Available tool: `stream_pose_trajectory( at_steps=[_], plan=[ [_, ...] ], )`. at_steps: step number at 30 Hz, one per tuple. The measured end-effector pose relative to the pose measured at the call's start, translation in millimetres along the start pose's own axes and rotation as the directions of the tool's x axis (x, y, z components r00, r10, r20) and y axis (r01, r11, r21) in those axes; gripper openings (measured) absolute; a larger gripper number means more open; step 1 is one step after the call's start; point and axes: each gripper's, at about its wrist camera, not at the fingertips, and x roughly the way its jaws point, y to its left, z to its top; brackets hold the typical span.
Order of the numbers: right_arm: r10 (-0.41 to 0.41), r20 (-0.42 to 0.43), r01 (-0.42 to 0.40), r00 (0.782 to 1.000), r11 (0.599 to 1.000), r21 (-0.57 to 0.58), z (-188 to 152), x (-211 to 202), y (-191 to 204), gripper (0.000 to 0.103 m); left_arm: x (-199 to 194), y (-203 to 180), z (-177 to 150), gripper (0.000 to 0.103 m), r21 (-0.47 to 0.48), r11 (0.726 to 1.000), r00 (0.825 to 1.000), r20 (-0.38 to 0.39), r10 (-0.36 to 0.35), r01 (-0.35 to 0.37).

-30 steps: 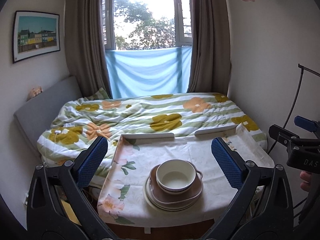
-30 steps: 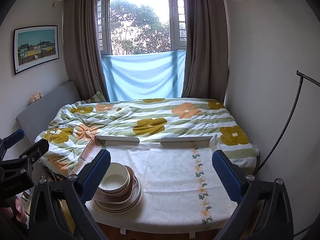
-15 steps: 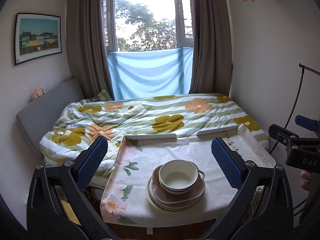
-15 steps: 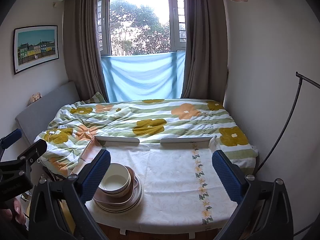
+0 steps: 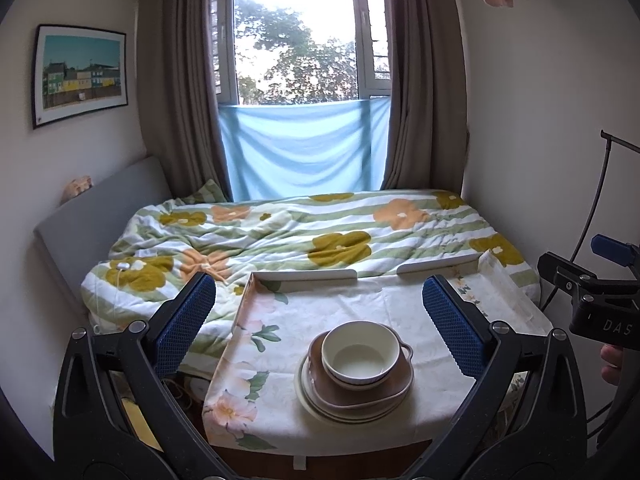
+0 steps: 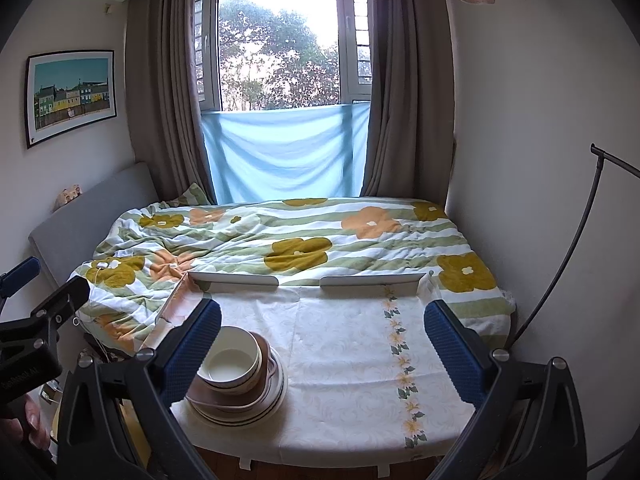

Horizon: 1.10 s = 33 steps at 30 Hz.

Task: Organize plates and bowls

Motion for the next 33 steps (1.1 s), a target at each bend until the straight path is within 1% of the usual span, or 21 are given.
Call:
stream_pose_trajectory(
  at_steps=[19, 21, 25, 27, 31, 33],
  plan=[
    [-0.007, -0.007, 0.008, 1.0, 1.0, 0.005, -1.4, 2.0, -0.9, 0.101, -0.9, 0.2, 0.4, 0.103, 0.005, 1.0, 1.0, 0.003, 0.022, -0.022],
    [-0.009, -0.006, 0.009, 1.0, 1.0, 0.004, -1.8, 1.4, -1.0, 0.101, -2.0, -1.5, -0.1, 0.103, 0.01, 1.0, 1.0, 0.009, 0.024, -0.024],
    [-0.007, -0.008, 0.008, 1.0, 1.0, 0.004, -1.8, 1.7, -1.2, 0.101, -6.4, -4.7, -1.3, 0.103, 0.017, 0.997, 0.996, 0.044, 0.077, -0.078],
    [-0.007, -0.009, 0.008, 1.0, 1.0, 0.005, -2.8, 2.5, -1.5, 0.101, -8.5, -3.8, -1.3, 0.103, 0.012, 0.996, 0.994, 0.056, 0.09, -0.091],
    [-0.009, -0.014, 0.009, 1.0, 1.0, 0.009, -4.1, 4.0, -0.8, 0.101, -8.3, 2.0, -1.0, 0.103, -0.012, 0.997, 0.995, 0.065, 0.074, -0.073],
    [-0.012, -0.021, 0.012, 1.0, 1.0, 0.011, -5.7, 6.4, 0.6, 0.101, -6.7, 3.4, -1.2, 0.103, -0.015, 0.997, 0.995, 0.06, 0.078, -0.077]
  ],
)
